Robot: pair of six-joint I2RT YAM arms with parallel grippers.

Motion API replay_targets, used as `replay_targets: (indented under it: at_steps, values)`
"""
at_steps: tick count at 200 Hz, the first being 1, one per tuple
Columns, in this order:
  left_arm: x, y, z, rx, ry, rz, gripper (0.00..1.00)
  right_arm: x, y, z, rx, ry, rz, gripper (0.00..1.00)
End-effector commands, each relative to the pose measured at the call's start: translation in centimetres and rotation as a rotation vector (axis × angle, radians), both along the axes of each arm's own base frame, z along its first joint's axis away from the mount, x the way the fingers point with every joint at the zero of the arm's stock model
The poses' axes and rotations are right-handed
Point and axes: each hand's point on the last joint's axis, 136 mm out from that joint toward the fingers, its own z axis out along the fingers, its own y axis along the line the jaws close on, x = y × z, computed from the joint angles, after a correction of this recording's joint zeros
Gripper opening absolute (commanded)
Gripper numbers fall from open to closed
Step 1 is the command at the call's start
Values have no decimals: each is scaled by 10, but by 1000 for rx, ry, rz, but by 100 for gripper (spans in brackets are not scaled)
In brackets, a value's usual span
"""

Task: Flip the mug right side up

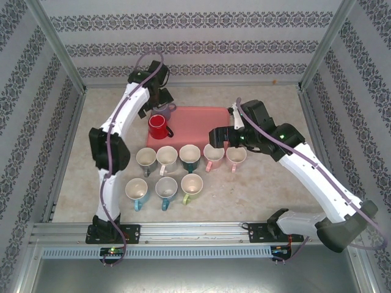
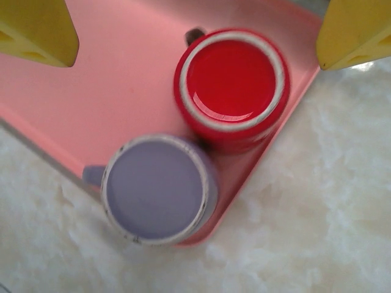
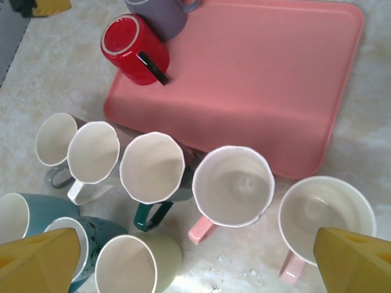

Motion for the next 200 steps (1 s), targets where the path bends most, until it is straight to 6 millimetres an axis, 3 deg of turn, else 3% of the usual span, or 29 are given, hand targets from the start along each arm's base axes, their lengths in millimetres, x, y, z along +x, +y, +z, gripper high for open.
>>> replay_targets:
  at_steps: [1,74,146,200]
  values:
    - [-29,9,-13,1,156,65,100,-1,-13,-6,-23,1,-46,98]
    - [-52,12,-33,17,214,53,100,1,-22,-15,-40,5,-66,98]
    - [-37,-4,-59,-68,171,28,100,-2,-21,-24,-37,36,-62,98]
    - [-38,-5,-56,-112,112,10,92,-4,-20,-29,-29,54,-69,98]
